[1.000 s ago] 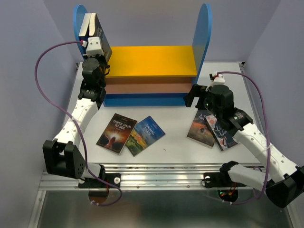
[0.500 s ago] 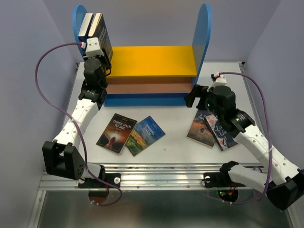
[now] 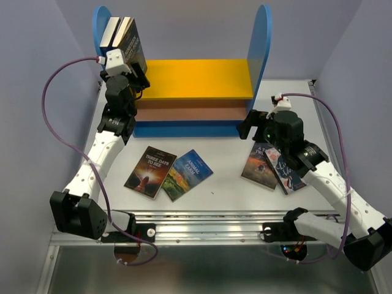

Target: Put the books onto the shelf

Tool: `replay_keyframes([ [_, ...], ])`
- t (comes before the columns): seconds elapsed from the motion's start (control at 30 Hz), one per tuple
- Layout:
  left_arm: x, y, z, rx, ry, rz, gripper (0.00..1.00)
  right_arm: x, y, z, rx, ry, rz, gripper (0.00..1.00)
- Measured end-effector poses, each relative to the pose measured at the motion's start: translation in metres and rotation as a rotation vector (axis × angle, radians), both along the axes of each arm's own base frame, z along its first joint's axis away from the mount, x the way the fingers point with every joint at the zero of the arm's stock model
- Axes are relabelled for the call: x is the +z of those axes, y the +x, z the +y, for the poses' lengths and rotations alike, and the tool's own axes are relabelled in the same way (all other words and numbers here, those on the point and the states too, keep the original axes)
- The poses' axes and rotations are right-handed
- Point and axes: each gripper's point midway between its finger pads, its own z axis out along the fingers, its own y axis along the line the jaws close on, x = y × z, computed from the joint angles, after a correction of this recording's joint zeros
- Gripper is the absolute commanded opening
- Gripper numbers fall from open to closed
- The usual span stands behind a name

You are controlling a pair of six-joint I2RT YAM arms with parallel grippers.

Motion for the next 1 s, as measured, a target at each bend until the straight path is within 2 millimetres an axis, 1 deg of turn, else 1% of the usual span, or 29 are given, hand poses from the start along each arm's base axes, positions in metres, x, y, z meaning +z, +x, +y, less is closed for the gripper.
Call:
replay_keyframes([
  [0.03, 0.001, -0.001, 0.000, 0.001, -0.014, 0.001, 0.90, 0.000, 0.000, 0.000, 0.002, 0.001, 0.001, 1.00],
  [0.2, 0.010, -0.010, 0.001, 0.006, -0.063, -0.004, 0.99, -0.005, -0.001, 0.000, 0.004, -0.004, 0.013, 1.00],
  [0.27, 0.014, -0.017, 0.005, 0.020, -0.075, -0.007, 0.99, -0.006, -0.001, 0.000, 0.005, -0.005, 0.014, 1.00],
  [0.37, 0.026, -0.031, 0.028, 0.084, -0.100, -0.032, 0.99, -0.006, -0.002, 0.001, 0.008, -0.004, 0.015, 1.00],
  [0.4, 0.035, -0.040, 0.037, 0.110, -0.116, -0.055, 0.99, -0.006, -0.002, 0.001, 0.009, -0.003, 0.015, 1.00],
  [0.47, 0.048, -0.053, 0.043, 0.124, -0.140, -0.089, 0.99, -0.006, -0.002, 0.002, 0.012, -0.002, 0.016, 1.00],
  [0.53, 0.063, -0.068, 0.044, 0.116, -0.168, -0.128, 0.99, -0.006, -0.002, 0.002, 0.013, -0.002, 0.016, 1.00],
  [0.6, 0.074, -0.080, 0.043, 0.096, -0.187, -0.161, 0.99, -0.006, -0.002, 0.002, 0.015, -0.002, 0.017, 1.00],
  [0.7, 0.091, -0.094, 0.032, 0.021, -0.210, -0.205, 0.99, -0.006, -0.003, 0.002, 0.017, -0.003, 0.017, 1.00],
  [0.77, 0.096, -0.097, 0.020, -0.039, -0.217, -0.215, 0.99, -0.006, -0.003, 0.002, 0.019, -0.002, 0.017, 1.00],
  [0.8, 0.099, -0.097, 0.010, -0.083, -0.218, -0.217, 0.99, -0.007, -0.003, 0.003, 0.020, -0.002, 0.017, 1.00],
  [0.9, 0.104, -0.088, -0.026, -0.207, -0.214, -0.200, 0.99, -0.007, -0.003, 0.003, 0.023, -0.001, 0.018, 1.00],
  [0.93, 0.104, -0.080, -0.044, -0.255, -0.209, -0.186, 0.99, -0.007, -0.003, 0.003, 0.023, -0.001, 0.019, 1.00],
  [1.0, 0.104, -0.068, -0.070, -0.310, -0.196, -0.165, 0.99, -0.007, -0.003, 0.003, 0.023, -0.001, 0.019, 1.00],
])
